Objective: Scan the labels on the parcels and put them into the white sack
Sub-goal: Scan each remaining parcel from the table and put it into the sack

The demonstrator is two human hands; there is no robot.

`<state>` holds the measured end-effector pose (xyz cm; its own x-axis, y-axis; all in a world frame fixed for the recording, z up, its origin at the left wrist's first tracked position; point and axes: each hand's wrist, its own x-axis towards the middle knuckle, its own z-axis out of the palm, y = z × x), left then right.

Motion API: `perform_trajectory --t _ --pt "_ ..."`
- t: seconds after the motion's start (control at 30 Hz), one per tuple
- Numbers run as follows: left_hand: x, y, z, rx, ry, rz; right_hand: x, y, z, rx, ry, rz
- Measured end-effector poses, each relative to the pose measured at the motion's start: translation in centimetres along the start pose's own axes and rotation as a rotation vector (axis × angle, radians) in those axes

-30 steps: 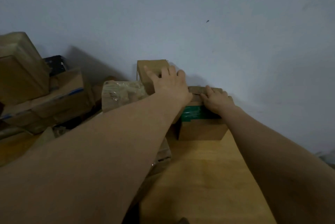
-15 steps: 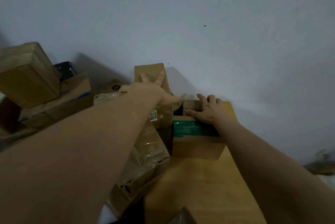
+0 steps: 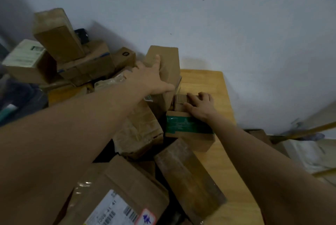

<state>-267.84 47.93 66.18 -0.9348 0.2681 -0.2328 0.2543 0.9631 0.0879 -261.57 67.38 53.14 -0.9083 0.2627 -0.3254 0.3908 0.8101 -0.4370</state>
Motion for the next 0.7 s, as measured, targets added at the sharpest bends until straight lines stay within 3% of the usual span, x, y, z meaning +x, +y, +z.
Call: perform_trajectory --t 0.17,0.27,0.37,0.43,0.57,0.7 --pt "-2.5 -1.3 -3.1 -0.497 0.058 -0.046 -3.3 -1.9 -1.3 -0.04 0.143 0.017" --pt "-4.7 -2.5 -5.3 -0.744 0.11 -0.057 -5.2 -5.2 -3.2 0.253 0.168 -0.027" --pt "-7.2 -4.1 -6.8 -0.947 0.127 -0.054 -8.2 -8.2 -4.4 0.578 0.059 -0.034" --pt "-9.0 -5.6 -7.2 -1.017 0.145 -0.086 -10.7 -9.8 -4.3 0.67 -0.03 -0.033" --pt "-13.0 -9.0 -8.2 -1.272 0.149 -0.133 -15.0 -12.9 -2.8 0.566 -0.156 -0.172" --pt "-17.6 -12.8 -8.3 -1.424 0.218 -0.224 -17.5 -17.3 -1.4 0.114 -0.086 -0.266"
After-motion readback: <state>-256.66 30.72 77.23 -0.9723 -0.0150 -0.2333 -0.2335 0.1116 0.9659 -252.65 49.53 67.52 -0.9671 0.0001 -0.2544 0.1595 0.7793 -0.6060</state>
